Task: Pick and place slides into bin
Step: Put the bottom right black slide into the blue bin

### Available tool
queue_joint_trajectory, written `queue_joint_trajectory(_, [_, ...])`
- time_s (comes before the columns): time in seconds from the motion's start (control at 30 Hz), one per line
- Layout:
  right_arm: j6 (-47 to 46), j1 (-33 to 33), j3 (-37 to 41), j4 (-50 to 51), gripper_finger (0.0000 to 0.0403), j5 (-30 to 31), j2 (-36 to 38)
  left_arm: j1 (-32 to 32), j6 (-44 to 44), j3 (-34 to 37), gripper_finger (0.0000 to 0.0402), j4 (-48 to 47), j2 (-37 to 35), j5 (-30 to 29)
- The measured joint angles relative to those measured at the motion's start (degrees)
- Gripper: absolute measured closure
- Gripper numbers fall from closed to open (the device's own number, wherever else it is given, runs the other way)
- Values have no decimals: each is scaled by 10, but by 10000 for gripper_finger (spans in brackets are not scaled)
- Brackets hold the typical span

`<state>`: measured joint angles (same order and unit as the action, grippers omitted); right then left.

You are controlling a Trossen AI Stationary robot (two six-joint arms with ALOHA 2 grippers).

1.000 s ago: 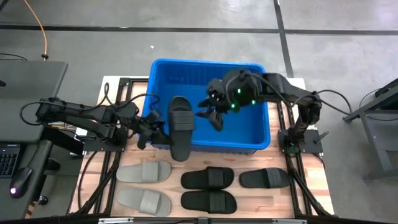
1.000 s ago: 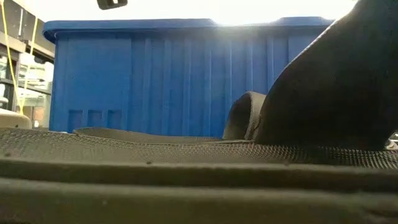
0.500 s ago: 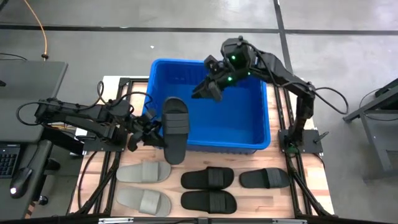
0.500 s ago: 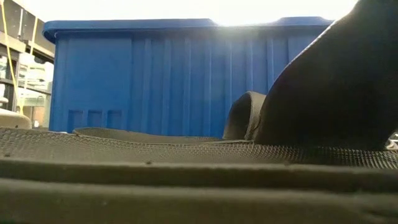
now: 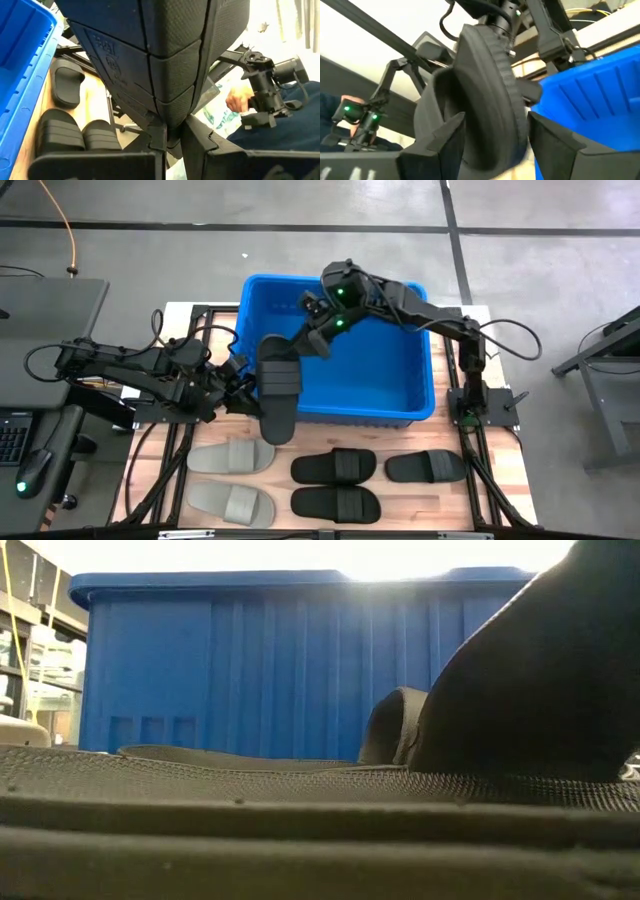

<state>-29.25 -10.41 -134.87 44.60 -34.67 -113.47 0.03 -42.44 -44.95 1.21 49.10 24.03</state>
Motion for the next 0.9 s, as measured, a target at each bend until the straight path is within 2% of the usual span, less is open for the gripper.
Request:
queue_joint_trajectory(0.1, [12,3,0,4,221,6,0,0,0,0,383,0,-1,0])
queue_joint_trajectory(0.17, [16,5,0,4,251,14,0,0,0,0,383,-1,0,0])
queue_joint_trajectory(0.3, [13,13,0,6,368,15,0,-1,0,0,383,-1,0,0])
queue_joint_trajectory(0.33, [11,16,0,5,382,22,0,-1,0,0,383,-1,-1,1])
queue_joint_trajectory(0.57, [2,33,0,26,395,114,3,-1,1,0,329,-5,-5,0])
queue_joint_trajectory(0.73, [-3,27,-1,50,399,139,7,0,-7,0,290,-27,-19,-9])
queue_joint_trajectory(0.9, [-5,16,0,67,400,156,13,1,16,0,235,-93,-47,-18])
